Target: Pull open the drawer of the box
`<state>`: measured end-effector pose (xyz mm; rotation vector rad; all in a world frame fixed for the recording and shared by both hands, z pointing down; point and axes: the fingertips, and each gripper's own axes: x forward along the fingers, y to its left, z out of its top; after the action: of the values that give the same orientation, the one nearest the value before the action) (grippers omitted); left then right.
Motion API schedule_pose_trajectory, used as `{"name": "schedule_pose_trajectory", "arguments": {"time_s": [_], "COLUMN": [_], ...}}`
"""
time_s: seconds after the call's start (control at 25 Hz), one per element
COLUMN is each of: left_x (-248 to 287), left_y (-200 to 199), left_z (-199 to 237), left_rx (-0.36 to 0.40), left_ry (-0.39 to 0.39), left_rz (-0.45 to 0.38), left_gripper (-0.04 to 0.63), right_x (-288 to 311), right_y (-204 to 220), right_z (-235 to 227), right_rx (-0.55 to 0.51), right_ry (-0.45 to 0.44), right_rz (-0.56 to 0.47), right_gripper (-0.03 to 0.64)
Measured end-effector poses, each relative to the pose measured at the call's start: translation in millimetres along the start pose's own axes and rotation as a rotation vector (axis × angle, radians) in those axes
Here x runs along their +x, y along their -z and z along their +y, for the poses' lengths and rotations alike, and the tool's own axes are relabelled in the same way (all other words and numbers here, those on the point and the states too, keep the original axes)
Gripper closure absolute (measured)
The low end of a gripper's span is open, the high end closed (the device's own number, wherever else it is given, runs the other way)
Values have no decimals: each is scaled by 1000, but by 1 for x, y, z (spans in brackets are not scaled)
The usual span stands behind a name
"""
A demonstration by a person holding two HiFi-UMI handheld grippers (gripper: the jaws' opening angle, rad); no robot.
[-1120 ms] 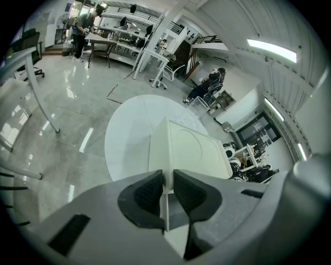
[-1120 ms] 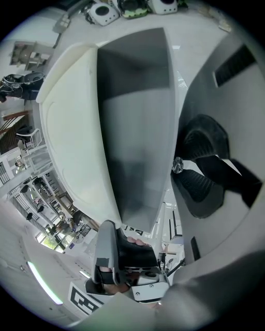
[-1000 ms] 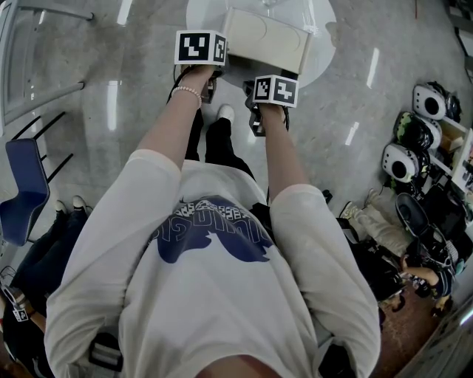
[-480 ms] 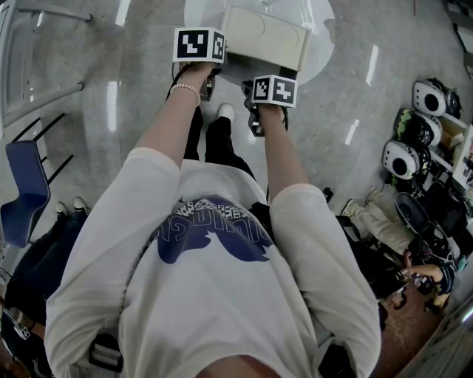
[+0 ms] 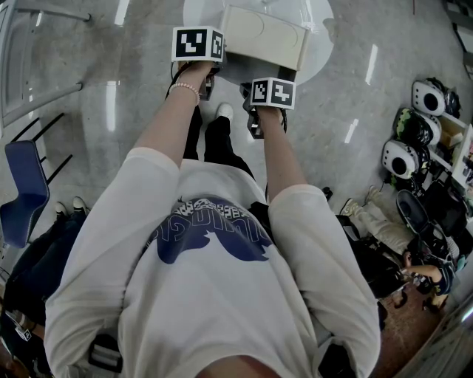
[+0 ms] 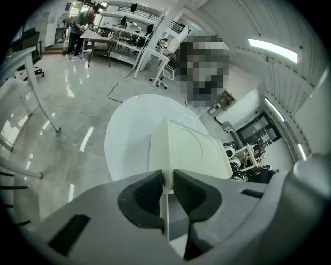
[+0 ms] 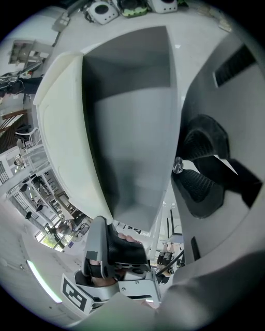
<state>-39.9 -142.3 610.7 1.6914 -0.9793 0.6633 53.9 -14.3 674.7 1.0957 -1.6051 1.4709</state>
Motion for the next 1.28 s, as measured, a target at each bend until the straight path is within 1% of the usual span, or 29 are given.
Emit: {"name": "schedule_pose_trajectory", "arguments": {"time_s": [0.56, 1.28], "left_x": [1, 3], "left_y": [-1, -1], "left_z": [0, -1], "left_rx": [0, 4], "left_ry": [0, -3], "left_rz": [-2, 1], "left_gripper": [526, 525], "right_x": [0, 5], "right_y": [22, 35], "right_z": [0, 1], "right_rx": [-3, -7], "right_ry": [-8, -13], "right_rz": [16, 41], "right_gripper": [566, 566]}}
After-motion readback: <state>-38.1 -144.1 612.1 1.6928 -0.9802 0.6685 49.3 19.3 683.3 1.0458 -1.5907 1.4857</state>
